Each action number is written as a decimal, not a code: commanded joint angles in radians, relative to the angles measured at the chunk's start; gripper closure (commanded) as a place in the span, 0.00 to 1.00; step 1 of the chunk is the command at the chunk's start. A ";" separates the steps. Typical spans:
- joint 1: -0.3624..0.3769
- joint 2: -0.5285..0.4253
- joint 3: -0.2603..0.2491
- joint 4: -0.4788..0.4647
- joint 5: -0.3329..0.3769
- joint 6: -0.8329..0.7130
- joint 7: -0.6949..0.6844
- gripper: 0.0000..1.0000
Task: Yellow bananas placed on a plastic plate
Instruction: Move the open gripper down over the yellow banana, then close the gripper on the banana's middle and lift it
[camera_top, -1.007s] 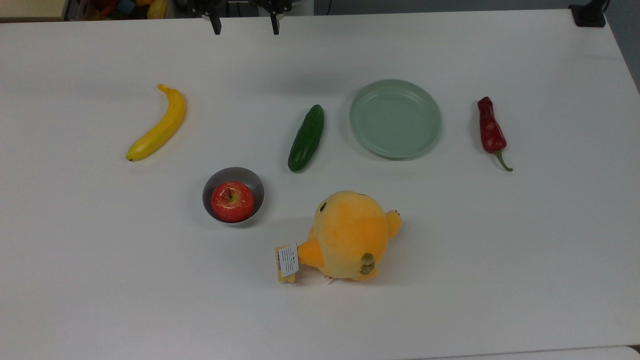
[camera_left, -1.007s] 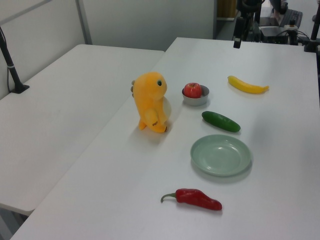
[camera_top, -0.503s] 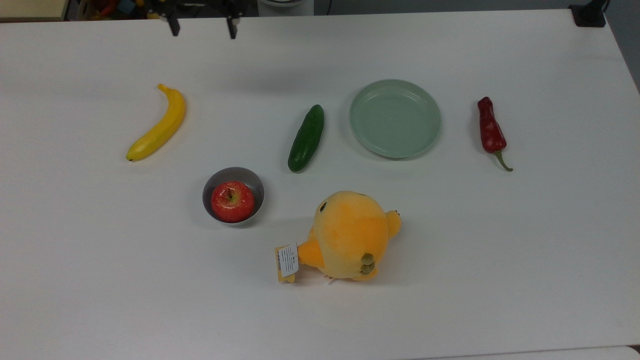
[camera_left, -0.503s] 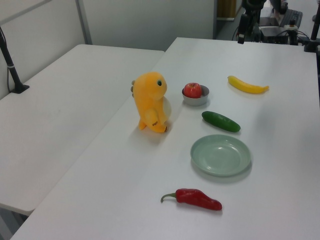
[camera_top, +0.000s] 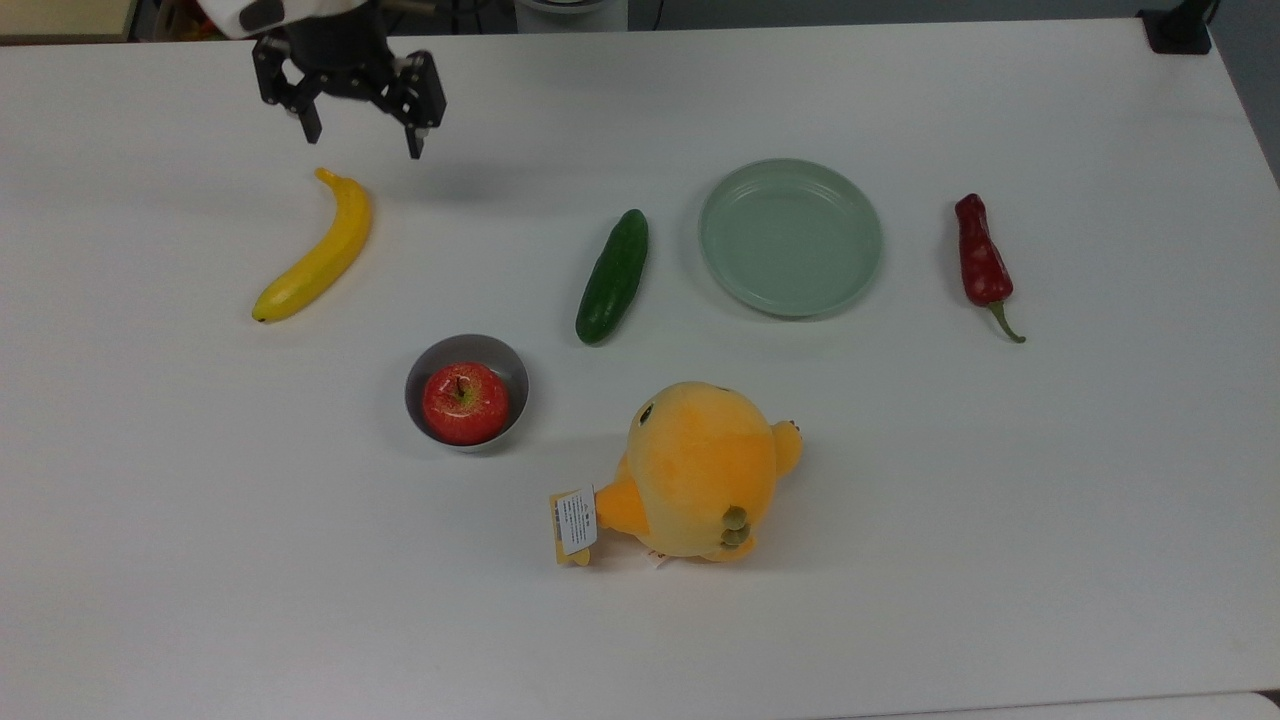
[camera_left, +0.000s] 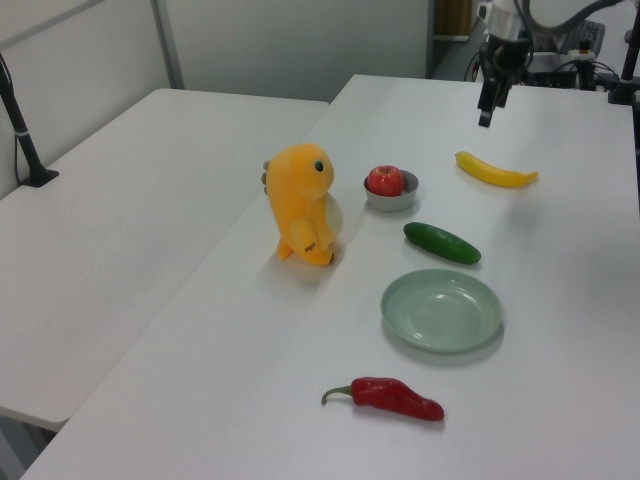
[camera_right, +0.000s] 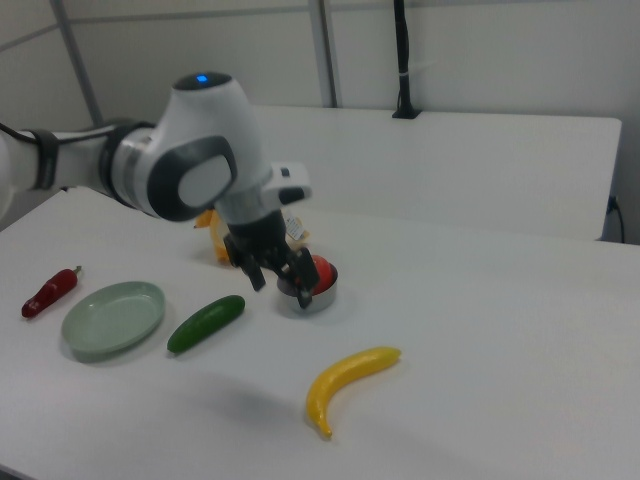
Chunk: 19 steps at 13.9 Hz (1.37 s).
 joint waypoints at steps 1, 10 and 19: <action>-0.024 0.079 -0.020 -0.019 -0.011 0.062 0.003 0.00; -0.117 0.262 -0.020 -0.011 -0.028 0.180 0.003 0.00; -0.108 0.311 -0.012 -0.011 -0.051 0.215 0.003 0.44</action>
